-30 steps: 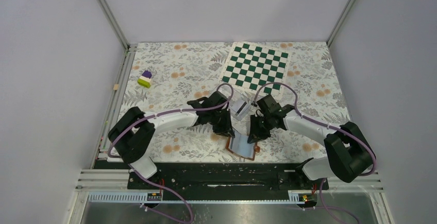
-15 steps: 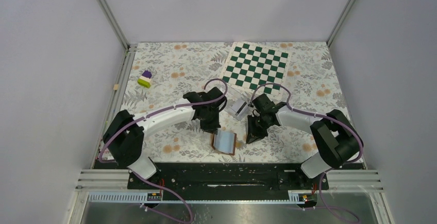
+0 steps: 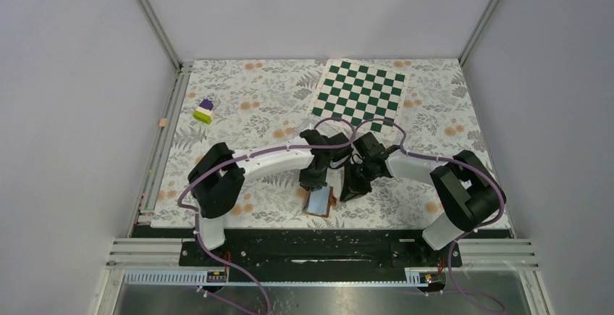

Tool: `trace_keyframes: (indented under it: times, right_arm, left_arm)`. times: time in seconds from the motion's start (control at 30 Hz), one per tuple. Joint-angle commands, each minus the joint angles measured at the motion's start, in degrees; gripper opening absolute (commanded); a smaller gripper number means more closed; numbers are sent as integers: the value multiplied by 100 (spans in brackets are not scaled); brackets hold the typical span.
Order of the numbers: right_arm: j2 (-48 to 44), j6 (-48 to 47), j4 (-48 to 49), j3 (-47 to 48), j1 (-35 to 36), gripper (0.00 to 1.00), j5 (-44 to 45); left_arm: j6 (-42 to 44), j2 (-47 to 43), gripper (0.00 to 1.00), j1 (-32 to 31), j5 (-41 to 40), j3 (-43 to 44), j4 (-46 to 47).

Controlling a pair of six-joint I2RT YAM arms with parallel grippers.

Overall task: Put the credit cards into the card holder
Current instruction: Close the card holder at the center of the board.

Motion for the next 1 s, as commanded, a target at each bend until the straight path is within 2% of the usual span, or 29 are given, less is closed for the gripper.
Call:
trace_keyframes:
  times: [0.0, 0.07, 0.17, 0.37, 0.57, 0.87, 0.97]
  right_arm:
    - [-113, 101, 145, -50, 41, 19, -169]
    - [-160, 106, 142, -63, 40, 19, -208]
    - [-251, 104, 157, -95, 36, 26, -248]
    - [-565, 147, 279, -245, 43, 38, -309]
    - [-688, 180, 624, -313, 41, 48, -506]
    - [-433, 418, 1135, -536, 37, 47, -1145]
    - [-442, 464, 1094, -672, 41, 40, -1311]
  left_arm:
    - [2, -45, 21, -58, 78, 107, 33]
    - [20, -148, 29, -56, 299, 9, 324]
    - [5, -311, 38, -56, 652, -170, 806]
    - [-127, -653, 40, -39, 1374, -596, 1667]
    - [-226, -803, 39, 12, 1566, -807, 1835]
    - [-336, -977, 40, 80, 1837, -1068, 2125]
    - [-364, -987, 40, 91, 1956, -1144, 2253]
